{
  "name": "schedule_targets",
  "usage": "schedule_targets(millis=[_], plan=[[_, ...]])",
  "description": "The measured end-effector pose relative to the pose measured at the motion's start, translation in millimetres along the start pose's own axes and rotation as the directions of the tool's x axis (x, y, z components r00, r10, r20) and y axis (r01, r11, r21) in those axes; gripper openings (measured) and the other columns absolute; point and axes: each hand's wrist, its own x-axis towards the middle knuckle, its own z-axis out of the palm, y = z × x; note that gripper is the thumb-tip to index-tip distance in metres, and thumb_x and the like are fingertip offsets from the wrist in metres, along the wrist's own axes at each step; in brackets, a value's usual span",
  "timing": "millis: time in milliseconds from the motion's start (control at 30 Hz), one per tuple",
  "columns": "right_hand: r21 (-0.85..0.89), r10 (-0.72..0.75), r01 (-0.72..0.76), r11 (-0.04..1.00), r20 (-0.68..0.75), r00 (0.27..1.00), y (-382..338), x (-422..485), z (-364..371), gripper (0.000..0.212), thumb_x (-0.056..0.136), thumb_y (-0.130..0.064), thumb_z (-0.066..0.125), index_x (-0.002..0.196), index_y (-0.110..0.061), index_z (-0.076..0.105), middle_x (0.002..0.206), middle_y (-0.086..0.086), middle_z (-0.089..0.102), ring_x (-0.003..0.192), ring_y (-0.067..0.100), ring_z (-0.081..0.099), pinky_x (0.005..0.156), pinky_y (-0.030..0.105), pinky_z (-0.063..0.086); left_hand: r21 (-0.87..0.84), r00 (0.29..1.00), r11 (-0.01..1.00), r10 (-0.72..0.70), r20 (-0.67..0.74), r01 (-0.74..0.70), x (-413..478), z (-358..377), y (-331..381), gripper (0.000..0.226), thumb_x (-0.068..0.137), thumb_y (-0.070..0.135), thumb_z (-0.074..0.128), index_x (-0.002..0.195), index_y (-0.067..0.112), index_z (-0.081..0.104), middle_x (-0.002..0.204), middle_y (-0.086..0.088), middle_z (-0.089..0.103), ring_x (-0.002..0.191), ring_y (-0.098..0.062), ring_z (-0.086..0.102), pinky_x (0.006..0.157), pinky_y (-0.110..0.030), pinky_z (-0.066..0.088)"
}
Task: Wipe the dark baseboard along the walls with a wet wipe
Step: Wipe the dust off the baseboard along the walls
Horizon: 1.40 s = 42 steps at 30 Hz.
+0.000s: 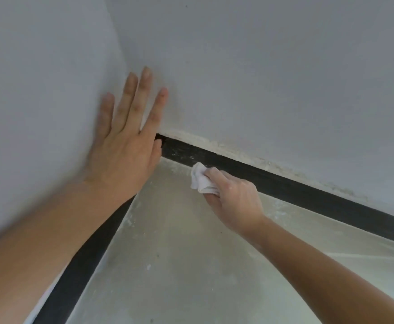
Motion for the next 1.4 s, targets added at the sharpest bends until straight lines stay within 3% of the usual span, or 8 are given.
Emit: schedule_targets(millis=[267,467,667,767,900,1000,1167,1400], plan=[[-0.425,-0.136,0.18,0.887,0.131,0.982,2,41,-7,0.034,0.055,-0.015,0.083,0.086,-0.008,0.07,0.064,0.002,0.062,0.03,0.022,0.05,0.037,0.014,0.019,0.222,0.937,0.964,-0.208,0.282,0.147,-59,8,10,0.083,0.086,0.022,0.046,0.148,-0.002,-0.003,0.152,-0.022,-0.024,0.143,-0.031,-0.019,0.114,-0.038,-0.021],[-0.454,0.031,0.258,0.853,0.538,0.843,-20,47,18,0.034,0.091,-0.008,0.051,0.125,-0.011,0.052,0.115,0.005,0.059,0.092,0.024,0.066,0.061,0.028,0.037,0.346,0.909,0.935,-0.209,0.361,0.077,-73,4,11,0.065,0.083,0.015,-0.003,0.138,-0.014,-0.021,0.141,-0.03,-0.039,0.135,-0.036,-0.033,0.104,-0.045,-0.03],[-0.433,-0.388,0.506,0.746,0.335,0.859,-21,64,-5,0.031,0.043,-0.01,0.083,0.067,-0.009,0.063,0.054,0.003,0.054,0.03,0.019,0.045,0.039,0.017,0.02,0.388,0.919,0.919,-0.213,0.331,0.074,-80,8,10,0.068,0.085,0.019,0.003,0.143,-0.014,-0.01,0.148,-0.031,-0.027,0.141,-0.035,-0.022,0.11,-0.044,-0.022],[-0.528,-0.378,0.526,0.667,0.368,0.849,-28,77,-7,0.009,0.074,-0.009,0.069,0.081,-0.004,0.069,0.064,0.004,0.058,0.033,0.018,0.044,0.042,0.016,0.012,0.392,0.92,0.917,-0.218,0.326,0.078,-80,9,11,0.072,0.085,0.024,0.008,0.142,-0.015,-0.012,0.147,-0.031,-0.03,0.14,-0.036,-0.025,0.11,-0.044,-0.023],[-0.486,-0.147,0.579,0.655,0.67,0.728,-30,61,12,0.042,0.094,0.002,0.032,0.132,-0.002,0.048,0.118,0.012,0.053,0.086,0.022,0.065,0.047,0.027,0.028,0.443,0.929,0.896,-0.193,0.316,0.036,-82,10,11,0.071,0.084,0.022,0.004,0.14,-0.016,-0.018,0.146,-0.031,-0.031,0.139,-0.035,-0.026,0.11,-0.043,-0.024],[-0.483,-0.025,0.479,0.733,0.685,0.728,-37,60,13,0.041,0.08,0.006,0.057,0.116,-0.014,0.062,0.111,0.008,0.056,0.073,0.018,0.062,0.042,0.025,0.022,0.45,0.934,0.892,-0.19,0.303,0.035,-83,10,10,0.07,0.086,0.022,0.006,0.14,-0.016,-0.017,0.149,-0.029,-0.027,0.14,-0.034,-0.023,0.109,-0.044,-0.023],[-0.552,-0.351,0.55,0.626,0.431,0.832,-49,85,2,0.027,0.041,-0.006,0.077,0.061,-0.018,0.064,0.062,-0.003,0.053,0.035,0.014,0.023,0.045,0.018,0.0,0.467,0.941,0.883,-0.197,0.274,0.05,-85,14,9,0.07,0.088,0.024,0.012,0.143,-0.014,-0.01,0.151,-0.027,-0.02,0.141,-0.032,-0.02,0.111,-0.043,-0.02],[-0.528,-0.047,0.491,0.693,0.647,0.761,-44,76,23,0.031,0.088,0.003,0.051,0.115,-0.008,0.061,0.115,0.009,0.051,0.066,0.02,0.059,0.039,0.026,0.021,0.503,0.94,0.863,-0.201,0.276,0.036,-85,16,11,0.07,0.089,0.024,0.009,0.143,-0.014,-0.011,0.151,-0.028,-0.021,0.141,-0.032,-0.02,0.111,-0.043,-0.021]])
